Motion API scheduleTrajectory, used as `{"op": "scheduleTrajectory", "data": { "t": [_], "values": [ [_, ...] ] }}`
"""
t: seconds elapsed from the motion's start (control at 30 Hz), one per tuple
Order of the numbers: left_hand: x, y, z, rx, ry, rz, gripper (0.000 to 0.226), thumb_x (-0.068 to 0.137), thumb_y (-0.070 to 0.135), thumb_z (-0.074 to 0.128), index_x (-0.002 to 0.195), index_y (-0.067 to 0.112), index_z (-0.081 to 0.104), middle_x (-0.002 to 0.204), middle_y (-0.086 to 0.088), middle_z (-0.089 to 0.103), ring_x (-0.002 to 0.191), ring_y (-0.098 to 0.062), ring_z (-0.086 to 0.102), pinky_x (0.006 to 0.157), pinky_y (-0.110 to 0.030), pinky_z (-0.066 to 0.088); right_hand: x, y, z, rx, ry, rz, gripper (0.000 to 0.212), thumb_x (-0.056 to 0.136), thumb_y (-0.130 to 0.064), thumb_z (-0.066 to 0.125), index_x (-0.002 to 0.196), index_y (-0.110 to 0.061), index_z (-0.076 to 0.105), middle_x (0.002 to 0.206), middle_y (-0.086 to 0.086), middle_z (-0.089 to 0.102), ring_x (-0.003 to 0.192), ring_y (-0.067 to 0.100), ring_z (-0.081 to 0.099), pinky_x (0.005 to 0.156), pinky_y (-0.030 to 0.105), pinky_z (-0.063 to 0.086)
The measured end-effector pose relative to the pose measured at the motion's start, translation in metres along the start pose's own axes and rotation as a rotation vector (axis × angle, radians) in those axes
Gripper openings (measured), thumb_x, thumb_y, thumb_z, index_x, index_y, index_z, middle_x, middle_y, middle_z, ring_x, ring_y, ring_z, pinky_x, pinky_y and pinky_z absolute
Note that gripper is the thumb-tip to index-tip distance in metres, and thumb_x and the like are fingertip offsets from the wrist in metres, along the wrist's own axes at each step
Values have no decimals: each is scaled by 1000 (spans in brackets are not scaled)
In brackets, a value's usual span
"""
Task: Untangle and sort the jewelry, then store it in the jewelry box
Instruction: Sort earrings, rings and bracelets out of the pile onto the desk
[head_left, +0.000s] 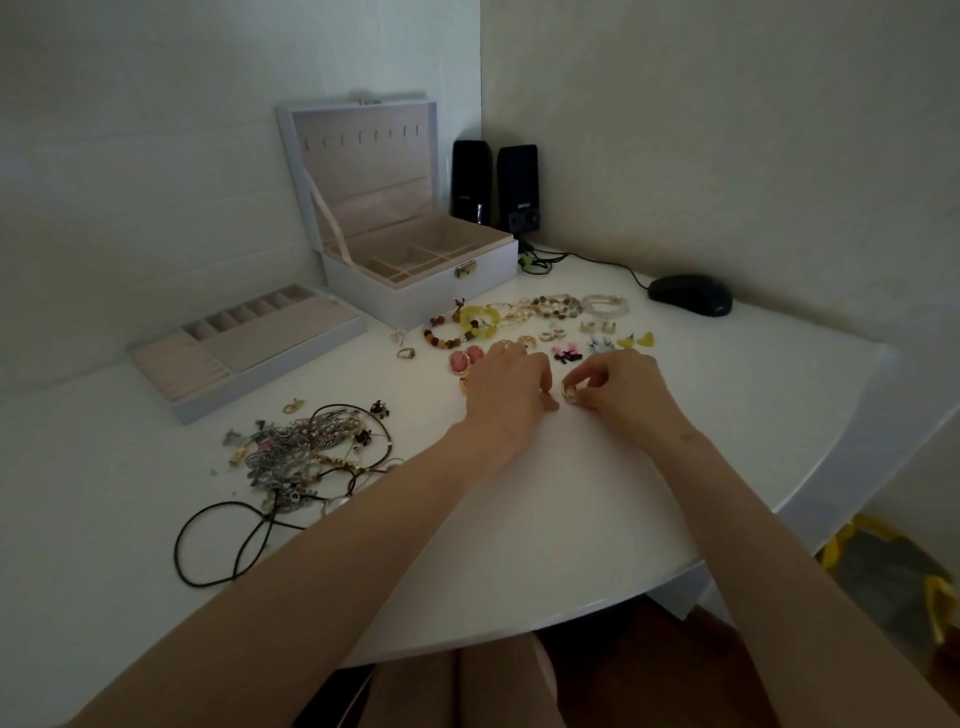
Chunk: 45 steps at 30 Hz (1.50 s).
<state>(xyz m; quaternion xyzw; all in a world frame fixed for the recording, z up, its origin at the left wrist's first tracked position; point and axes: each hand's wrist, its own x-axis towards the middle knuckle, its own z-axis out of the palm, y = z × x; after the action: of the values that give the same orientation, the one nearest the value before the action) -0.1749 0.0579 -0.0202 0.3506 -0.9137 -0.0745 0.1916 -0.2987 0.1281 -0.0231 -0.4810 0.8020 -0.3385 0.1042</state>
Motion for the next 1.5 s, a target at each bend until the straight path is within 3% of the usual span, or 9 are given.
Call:
{"op": "scheduleTrajectory", "data": {
  "t": [0.3,0.57,0.7,0.8,0.93,1.17,1.33,1.43,1.5],
  "values": [
    [4,-1,1,-18,28,-3,24,87,30,64,107,16,62,111,-5,59,107,-24,46,83,-32,36,6,-4,3,-39,-32,-24,19,82,-20,71,100,-27,74,86,-3,62,81,10,54,74,27,43],
    [-20,-18,-22,-3,94,-11,25,88,32,63,110,19,58,112,0,58,107,-19,43,82,-28,31,-12,-17,-3,89,53,-63,17,80,-12,72,94,-22,74,86,-2,65,65,2,51,74,24,43],
    [-57,-40,-50,10,124,-12,26,86,38,63,105,21,58,106,5,57,102,-17,44,80,-27,32,-34,-47,7,141,-30,-146,14,82,-19,72,94,-25,73,83,-4,65,64,4,53,71,24,46],
    [-87,-66,-68,-19,95,-52,24,83,42,65,97,24,58,94,10,56,92,-11,42,73,-25,31,-51,-69,23,141,-102,-213,13,83,-24,70,96,-26,72,80,-10,61,65,-1,51,65,17,39],
    [-111,-112,-84,-104,26,-179,15,80,32,71,82,28,57,83,12,55,88,-12,47,66,-24,33,-61,-92,52,135,-187,-309,13,85,-26,69,98,-26,72,79,-13,59,68,-3,48,67,17,38],
    [-109,-144,-84,-153,83,-217,15,83,21,69,82,32,60,83,11,56,80,-12,47,67,-26,33,-45,-129,88,-2,-191,-353,19,90,-24,62,105,-20,72,99,2,63,89,13,55,64,21,37],
    [-93,-136,-73,-85,18,-128,18,82,32,70,99,25,67,88,6,52,93,-14,46,70,-26,33,-30,-131,97,-89,-112,-309,26,93,-12,54,113,-20,67,113,6,56,105,20,55,74,24,38],
    [-89,-135,-69,-8,-32,-106,20,83,34,68,99,23,65,95,2,50,97,-16,44,71,-26,31,-20,-130,102,-171,-183,-380,33,92,-8,53,122,-20,63,121,7,50,112,22,50,84,29,43],
    [-88,-135,-70,1,-23,-103,18,83,32,68,96,21,62,94,4,48,96,-15,44,71,-26,30,-17,-131,106,-209,-202,-416,30,91,-8,55,117,-18,66,118,8,51,110,23,50,83,28,41]
  ]
}}
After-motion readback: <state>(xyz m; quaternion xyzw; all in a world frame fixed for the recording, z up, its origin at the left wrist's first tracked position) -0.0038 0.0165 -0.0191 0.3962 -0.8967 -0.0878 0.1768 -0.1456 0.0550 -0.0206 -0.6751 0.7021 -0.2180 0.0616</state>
